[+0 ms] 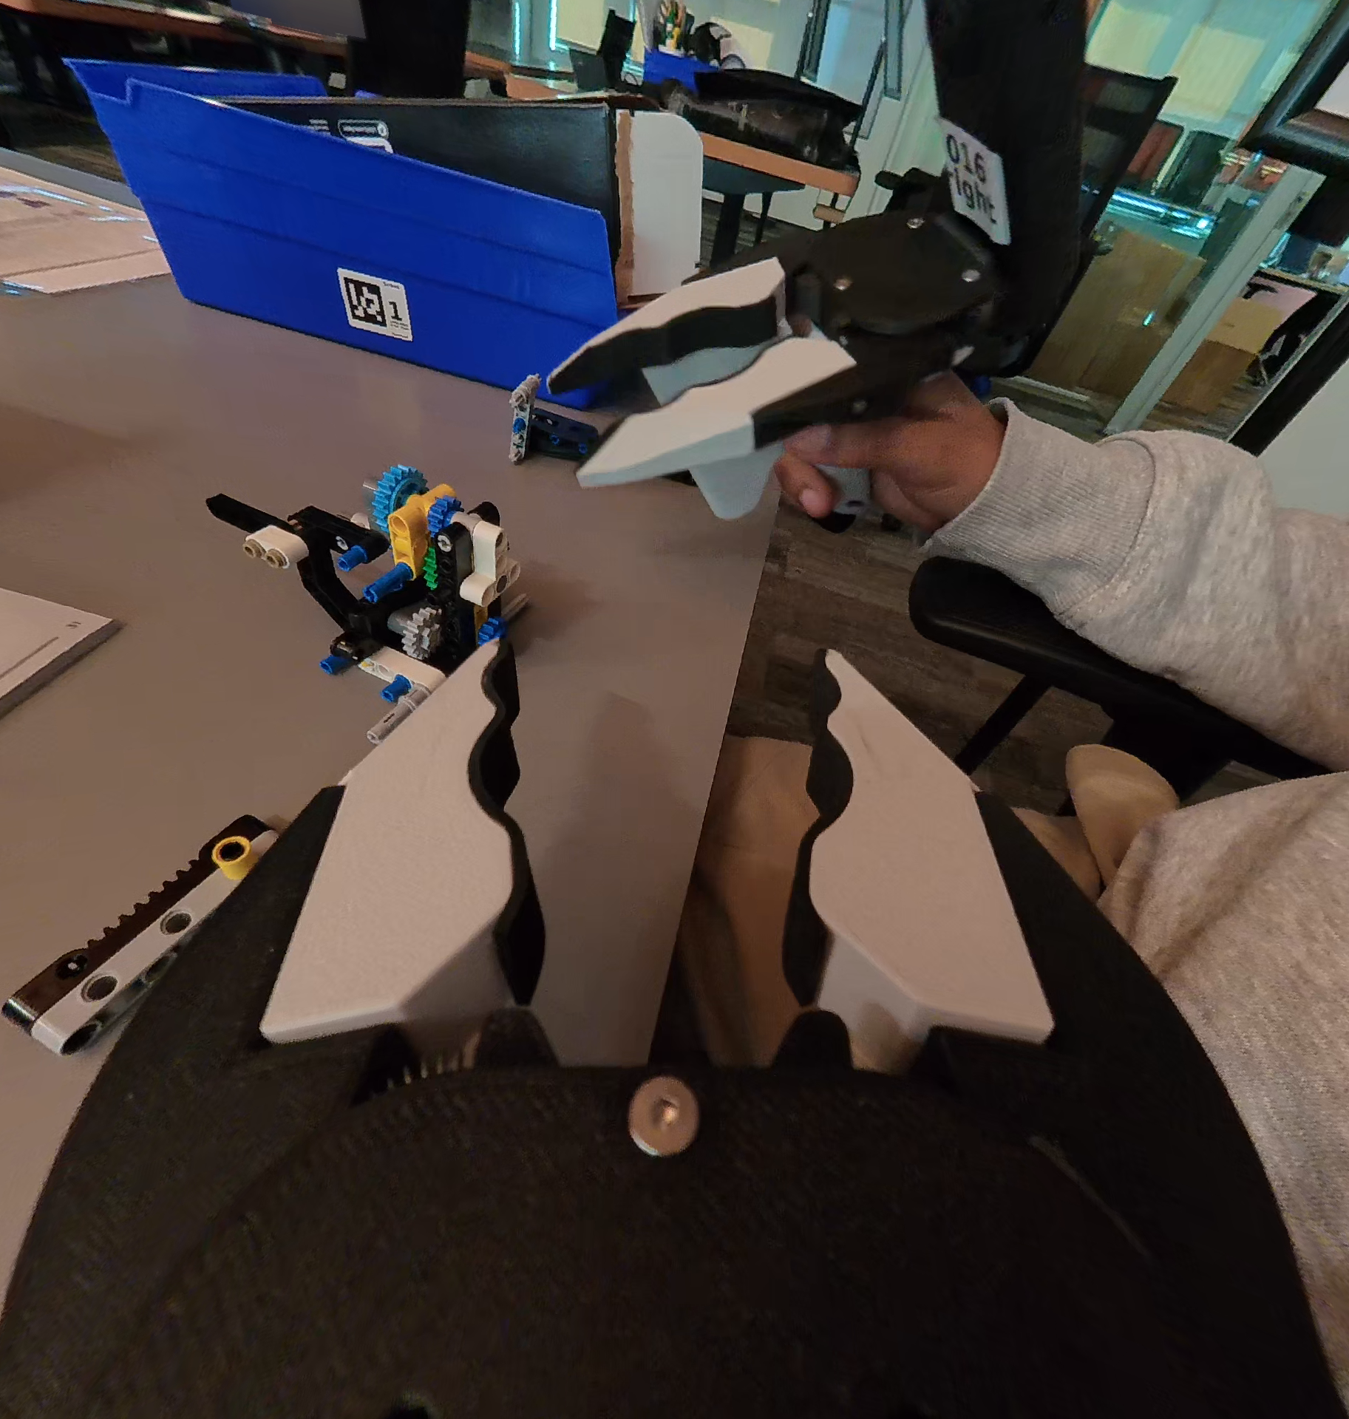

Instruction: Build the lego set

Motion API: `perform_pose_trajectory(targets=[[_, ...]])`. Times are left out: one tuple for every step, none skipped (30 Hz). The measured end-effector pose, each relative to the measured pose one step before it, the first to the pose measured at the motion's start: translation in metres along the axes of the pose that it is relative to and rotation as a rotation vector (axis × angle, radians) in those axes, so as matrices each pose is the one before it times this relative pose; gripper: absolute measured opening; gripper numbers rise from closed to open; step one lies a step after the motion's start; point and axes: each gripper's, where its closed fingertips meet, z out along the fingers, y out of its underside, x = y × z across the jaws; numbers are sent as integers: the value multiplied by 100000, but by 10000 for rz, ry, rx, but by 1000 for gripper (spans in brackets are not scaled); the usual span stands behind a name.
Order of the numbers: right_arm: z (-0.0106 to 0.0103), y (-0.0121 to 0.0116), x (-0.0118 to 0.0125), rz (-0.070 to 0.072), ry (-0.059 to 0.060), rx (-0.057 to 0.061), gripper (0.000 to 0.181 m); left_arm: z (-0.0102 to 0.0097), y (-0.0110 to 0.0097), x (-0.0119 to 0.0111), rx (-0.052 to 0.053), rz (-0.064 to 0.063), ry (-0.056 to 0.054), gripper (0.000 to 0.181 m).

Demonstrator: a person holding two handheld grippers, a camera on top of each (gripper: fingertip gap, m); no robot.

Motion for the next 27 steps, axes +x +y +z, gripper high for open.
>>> perform_pose_trajectory(targets=[[-27,-452,-1484,-414,-647,191,48,-75,-97,14,83,5,-18,74],[91,-180,-1089,-462,-403,8,44,-116,-153,37,126,-23,-13,74],[224,82,-491,-425,-66,-146,41,-167,-180,96,152,-67,18,74],[290,229,-282,-354,-8,-226,41,-213,-186,151,136,-85,45,74],[317,291,-331,-261,-116,-228,40,-280,-229,155,118,-76,28,74],[313,277,-177,-139,-94,-192,40,-299,-277,94,128,-68,-32,74],[270,196,-92,-43,-112,-128,40,-288,-343,60,127,-55,-53,74],[258,93,-134,32,-184,-53,40,-243,-332,25,92,-24,-55,75],[258,51,-162,84,-233,-15,41,-185,-240,-83,12,-37,-102,75],[279,108,-108,80,-206,-41,44,-148,-99,-174,-63,-75,-147,76],[279,168,24,15,-97,-106,47,-150,-57,-118,-54,-87,-88,75],[272,157,65,-66,-35,-114,50,-167,-39,-31,-21,-120,-27,75],[254,149,89,-103,12,-108,51,-157,-42,14,18,-160,20,74],[227,158,45,-103,4,-112,51,-138,-43,63,23,-196,60,73],[237,150,7,-71,-10,-99,51,-131,158,281,-122,-222,218,72],[240,136,-9,-49,-12,-103,51,-106,458,805,-350,-197,589,72],[273,177,10,-40,1,-120,51,37,236,558,-168,-168,425,68],[302,205,57,-30,32,-133,51,77,100,249,-11,-93,182,65],[285,133,107,2,62,-70,50,82,81,198,39,-29,123,64],[108,-20,121,41,27,-28,50,102,123,146,20,-19,75,64],[110,0,234,80,94,-34,50,126,169,184,-29,-12,88,64],[105,9,168,93,44,-34,50,150,221,227,-77,8,122,66],[87,21,205,105,65,-41,50,179,288,193,-125,13,101,68],[84,24,240,95,96,-34,51,170,280,178,-145,-1,99,68],[67,31,231,69,122,-37,50,170,176,227,-93,-16,132,69],[61,33,229,46,135,-34,50,142,76,239,-37,-30,153,69],[40,52,264,50,171,-43,49,142,81,207,-36,-60,142,69]])
